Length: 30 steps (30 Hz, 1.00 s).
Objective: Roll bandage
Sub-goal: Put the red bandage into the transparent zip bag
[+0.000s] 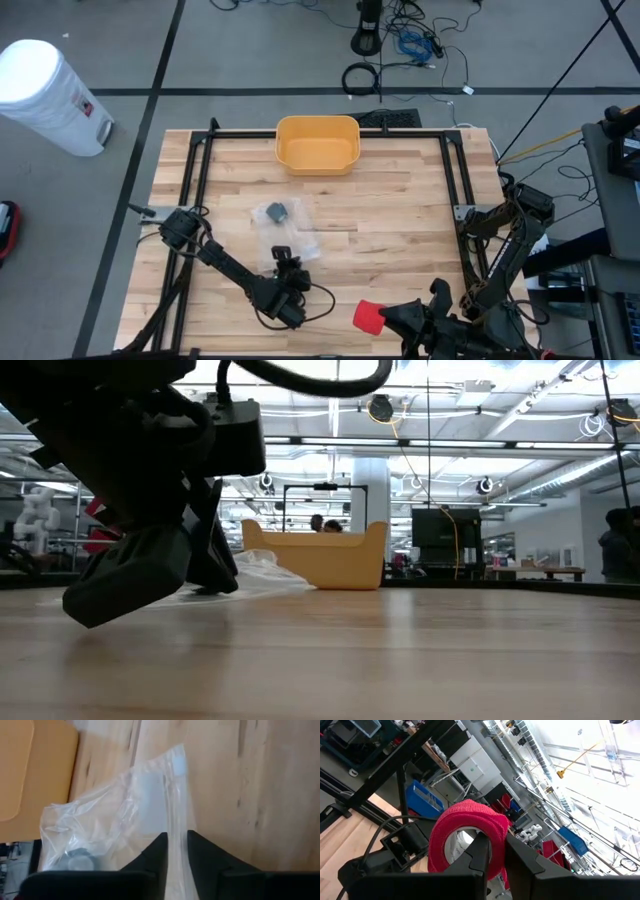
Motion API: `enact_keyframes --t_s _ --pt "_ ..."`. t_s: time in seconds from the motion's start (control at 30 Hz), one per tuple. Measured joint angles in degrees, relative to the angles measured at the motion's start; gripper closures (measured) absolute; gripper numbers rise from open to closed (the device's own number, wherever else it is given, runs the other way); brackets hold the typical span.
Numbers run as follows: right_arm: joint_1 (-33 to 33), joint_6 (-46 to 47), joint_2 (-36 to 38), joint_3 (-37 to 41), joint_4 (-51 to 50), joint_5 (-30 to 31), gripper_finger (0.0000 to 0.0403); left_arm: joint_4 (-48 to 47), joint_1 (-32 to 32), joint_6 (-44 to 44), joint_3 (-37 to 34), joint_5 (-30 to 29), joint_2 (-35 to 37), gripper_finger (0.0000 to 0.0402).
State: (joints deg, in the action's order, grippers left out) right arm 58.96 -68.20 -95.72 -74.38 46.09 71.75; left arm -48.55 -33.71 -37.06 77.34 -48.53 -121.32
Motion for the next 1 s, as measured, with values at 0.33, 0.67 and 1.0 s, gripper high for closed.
enact_keyframes --t_s 0.33,0.67,1.0 --pt "0.0 0.0 0.0 0.0 0.0 0.0 0.0364 -1.9 0.8 0.0 0.0 3.1 0.0 0.0369" --pt "0.0 0.0 0.0 0.0 0.0 0.0 0.0364 -2.8 2.4 -0.1 -0.1 6.3 0.0 0.0273" --pt "0.0 -0.2 0.0 0.0 0.0 0.0 0.0364 -3.3 3.9 0.1 -1.3 6.1 0.2 0.0278"
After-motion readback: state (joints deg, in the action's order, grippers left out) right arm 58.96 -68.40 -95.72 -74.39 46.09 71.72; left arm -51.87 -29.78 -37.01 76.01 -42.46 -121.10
